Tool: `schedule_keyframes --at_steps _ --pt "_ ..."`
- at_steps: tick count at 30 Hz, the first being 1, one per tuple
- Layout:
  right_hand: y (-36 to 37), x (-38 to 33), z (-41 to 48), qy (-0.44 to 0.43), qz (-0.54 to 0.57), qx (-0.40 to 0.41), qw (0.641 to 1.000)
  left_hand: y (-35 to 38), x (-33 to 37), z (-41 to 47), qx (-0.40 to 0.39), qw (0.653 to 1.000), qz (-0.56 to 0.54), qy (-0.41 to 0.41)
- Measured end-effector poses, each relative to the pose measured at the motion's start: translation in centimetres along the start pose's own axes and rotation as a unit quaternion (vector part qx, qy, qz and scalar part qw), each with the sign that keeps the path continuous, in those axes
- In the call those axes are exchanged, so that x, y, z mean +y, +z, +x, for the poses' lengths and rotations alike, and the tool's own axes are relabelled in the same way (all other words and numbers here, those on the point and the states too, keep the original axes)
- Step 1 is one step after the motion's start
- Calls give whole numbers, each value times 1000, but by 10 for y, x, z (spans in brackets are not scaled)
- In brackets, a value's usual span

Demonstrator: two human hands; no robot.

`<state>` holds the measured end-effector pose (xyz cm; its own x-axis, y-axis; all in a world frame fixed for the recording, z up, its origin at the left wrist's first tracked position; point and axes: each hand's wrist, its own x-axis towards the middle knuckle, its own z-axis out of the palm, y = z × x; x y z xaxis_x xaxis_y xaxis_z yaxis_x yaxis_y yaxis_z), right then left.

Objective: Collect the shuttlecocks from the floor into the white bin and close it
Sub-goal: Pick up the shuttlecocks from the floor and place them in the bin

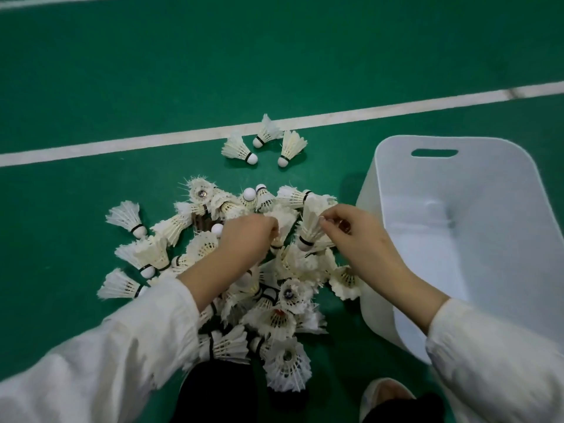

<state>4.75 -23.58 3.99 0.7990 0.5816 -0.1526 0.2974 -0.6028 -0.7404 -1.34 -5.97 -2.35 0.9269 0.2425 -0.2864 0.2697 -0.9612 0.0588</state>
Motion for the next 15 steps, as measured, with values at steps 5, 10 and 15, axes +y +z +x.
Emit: schedule_keyframes --at_steps 5,10,15 --pt "-46 -12 -10 -9 71 104 992 -76 16 -5 102 992 -71 37" --pt "-109 17 -18 25 43 197 979 -146 69 -5 148 976 -99 126" --pt "-104 81 -3 131 -46 133 981 -142 130 7 144 969 -150 133"
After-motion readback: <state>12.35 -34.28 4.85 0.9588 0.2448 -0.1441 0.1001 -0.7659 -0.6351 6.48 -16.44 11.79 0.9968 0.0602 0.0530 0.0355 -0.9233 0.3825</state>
